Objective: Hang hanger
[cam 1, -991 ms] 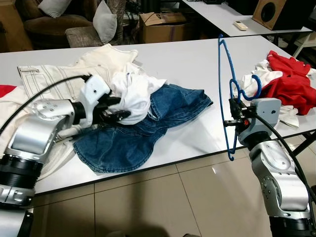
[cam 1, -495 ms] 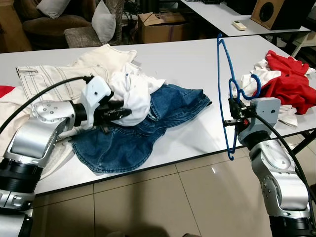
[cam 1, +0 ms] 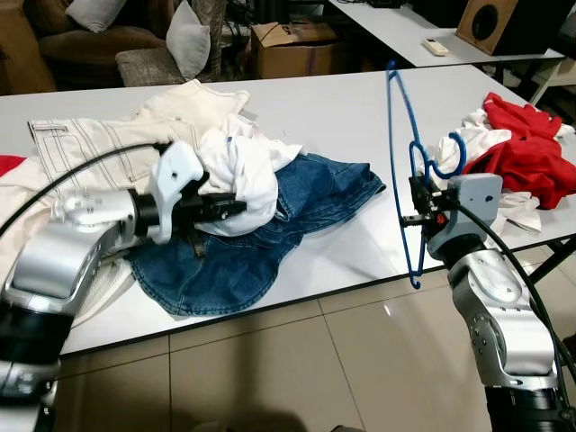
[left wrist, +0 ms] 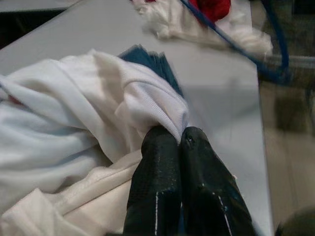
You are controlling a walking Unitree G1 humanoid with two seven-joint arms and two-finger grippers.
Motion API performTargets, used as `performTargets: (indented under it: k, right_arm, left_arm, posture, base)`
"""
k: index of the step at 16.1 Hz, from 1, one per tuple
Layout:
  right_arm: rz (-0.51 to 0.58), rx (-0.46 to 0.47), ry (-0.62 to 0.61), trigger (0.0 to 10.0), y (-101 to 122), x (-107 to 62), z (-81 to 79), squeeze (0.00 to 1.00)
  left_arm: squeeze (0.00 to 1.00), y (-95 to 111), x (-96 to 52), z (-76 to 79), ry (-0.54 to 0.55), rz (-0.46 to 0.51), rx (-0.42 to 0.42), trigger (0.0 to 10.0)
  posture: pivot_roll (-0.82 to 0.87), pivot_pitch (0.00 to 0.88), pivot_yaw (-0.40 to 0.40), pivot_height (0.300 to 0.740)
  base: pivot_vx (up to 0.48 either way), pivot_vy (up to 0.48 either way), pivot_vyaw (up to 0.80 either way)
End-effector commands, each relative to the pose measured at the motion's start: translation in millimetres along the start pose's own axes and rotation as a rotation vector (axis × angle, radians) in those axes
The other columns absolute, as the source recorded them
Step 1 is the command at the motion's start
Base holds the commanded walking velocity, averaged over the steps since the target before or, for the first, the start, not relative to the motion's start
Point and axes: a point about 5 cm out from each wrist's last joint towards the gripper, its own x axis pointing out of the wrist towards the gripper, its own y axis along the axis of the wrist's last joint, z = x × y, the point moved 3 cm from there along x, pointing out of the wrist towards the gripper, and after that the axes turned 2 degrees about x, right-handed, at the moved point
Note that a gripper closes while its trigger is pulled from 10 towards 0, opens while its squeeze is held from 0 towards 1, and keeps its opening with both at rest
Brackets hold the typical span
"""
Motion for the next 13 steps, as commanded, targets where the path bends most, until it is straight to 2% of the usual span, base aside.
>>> performTargets:
  k: [1,2,4,5,6,7,8,9,10,11,13]
  right_arm:
    - [0.003,-0.004,0.002,10.0,2.9,-1.1,1.5,0.00]
    - [0.003,-0.003,0.003,10.0,3.3,-0.3,1.2,0.00]
    - [0.018,0.005,0.007,10.0,7.0,4.8,-0.5,0.00]
    - [0.031,0.020,-0.005,10.0,9.5,5.4,0.9,0.00]
    - [0.036,0.033,-0.020,10.0,9.9,5.0,2.7,0.00]
    - [0.035,0.033,-0.024,10.0,9.0,4.2,3.3,0.00]
    - [0.029,0.032,-0.028,10.0,6.7,2.3,3.2,0.00]
    - [0.024,0.032,-0.028,10.0,4.8,-0.1,1.7,0.00]
    - [0.020,0.031,-0.028,10.0,3.7,-1.6,1.1,0.00]
    - [0.010,0.029,-0.030,10.0,1.3,-4.5,1.1,0.00]
    - [0.003,0.025,-0.033,10.0,0.4,-6.5,2.0,0.00]
  left_arm:
    - [0.00,25.9,-5.3,-6.4,0.048,0.143,-0.039,0.0]
    - [0.00,33.8,-6.7,-9.7,0.063,0.185,-0.050,0.0]
    - [0.00,109.2,-32.4,-36.6,0.138,0.537,-0.094,0.0]
    - [0.00,148.7,-53.6,-47.4,0.154,0.736,-0.122,0.0]
    - [0.00,175.4,-74.0,-57.8,0.163,0.905,-0.176,0.0]
    - [0.00,180.9,-80.4,-64.1,0.178,0.944,-0.207,0.0]
    - [0.00,173.0,-76.6,-71.9,0.224,0.876,-0.222,0.0]
    - [0.00,143.2,-54.6,-74.3,0.292,0.646,-0.179,0.0]
    - [0.00,123.8,-41.4,-74.8,0.326,0.530,-0.186,0.0]
    - [0.00,93.9,-25.1,-75.5,0.396,0.382,-0.214,0.0]
    - [0.00,63.2,-20.8,-87.8,0.543,0.267,-0.267,0.0]
  posture:
    - [-0.09,0.000,-0.092,0.740]
    - [-0.09,0.000,-0.092,0.740]
    - [-0.08,0.000,-0.090,0.740]
    - [-0.08,0.000,-0.084,0.740]
    - [-0.08,0.000,-0.075,0.740]
    - [-0.08,0.000,-0.069,0.740]
    - [-0.08,0.000,-0.065,0.740]
    - [-0.08,0.000,-0.058,0.740]
    - [-0.09,0.000,-0.057,0.740]
    - [-0.10,0.000,-0.055,0.740]
    - [-0.11,0.000,-0.049,0.740]
  base:
    - [0.000,0.000,0.00]
    - [0.000,0.000,0.00]
    - [0.000,0.000,0.00]
    - [0.000,0.000,0.00]
    - [0.000,0.000,0.00]
    - [0.000,0.000,0.00]
    - [0.000,0.000,0.00]
    - [0.000,0.000,0.00]
    - [0.000,0.000,0.00]
    - [0.000,0.000,0.00]
    - [0.000,0.000,0.00]
